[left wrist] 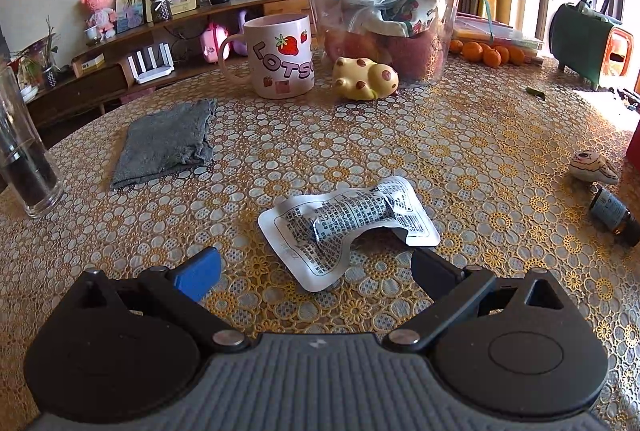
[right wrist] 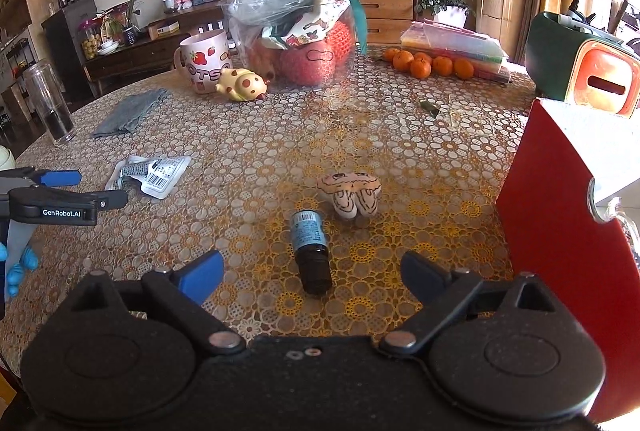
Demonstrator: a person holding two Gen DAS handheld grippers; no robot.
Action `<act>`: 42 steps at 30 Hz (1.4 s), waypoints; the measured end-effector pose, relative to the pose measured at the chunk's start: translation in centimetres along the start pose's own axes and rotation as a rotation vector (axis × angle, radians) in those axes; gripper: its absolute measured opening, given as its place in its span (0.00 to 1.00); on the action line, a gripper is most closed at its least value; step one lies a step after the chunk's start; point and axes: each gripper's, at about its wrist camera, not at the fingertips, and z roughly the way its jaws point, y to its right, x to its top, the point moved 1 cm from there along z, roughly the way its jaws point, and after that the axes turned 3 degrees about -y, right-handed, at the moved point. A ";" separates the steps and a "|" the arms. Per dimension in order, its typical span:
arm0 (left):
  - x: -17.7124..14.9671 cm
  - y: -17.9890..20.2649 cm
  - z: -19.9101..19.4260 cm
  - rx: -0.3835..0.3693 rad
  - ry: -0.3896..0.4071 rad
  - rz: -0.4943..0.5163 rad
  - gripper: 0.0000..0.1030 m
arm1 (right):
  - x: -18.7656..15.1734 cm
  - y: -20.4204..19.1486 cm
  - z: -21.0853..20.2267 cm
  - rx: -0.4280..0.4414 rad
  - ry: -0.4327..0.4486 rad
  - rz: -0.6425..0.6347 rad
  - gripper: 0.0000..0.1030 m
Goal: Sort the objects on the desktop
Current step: 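Move left tool to the white blister pack while right tool approaches the small dark bottle, then close left tool on the white blister pack while right tool grasps the dark bottle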
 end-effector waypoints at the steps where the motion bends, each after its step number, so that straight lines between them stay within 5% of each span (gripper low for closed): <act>1: 0.1 0.1 0.4 0.005 0.000 0.016 0.99 | 0.0 0.0 0.2 0.000 -0.004 0.000 0.92; 11: 1.6 0.2 3.2 0.009 0.034 0.120 0.99 | 0.1 -0.4 2.5 0.000 -0.038 -0.020 0.88; 21: 2.5 0.3 4.5 -0.040 0.037 0.085 0.97 | 0.3 -0.6 4.6 -0.018 -0.059 -0.031 0.72; 30: 2.9 -0.1 4.8 -0.102 -0.006 -0.015 0.78 | 0.4 -0.6 5.3 -0.026 -0.057 -0.038 0.62; 35: 2.9 0.5 4.4 -0.114 -0.004 -0.007 0.58 | 0.3 -0.6 5.2 -0.047 -0.052 -0.043 0.52; 42: 3.0 1.3 4.1 -0.075 -0.012 0.007 0.57 | 0.3 -0.5 5.1 -0.081 -0.052 -0.046 0.37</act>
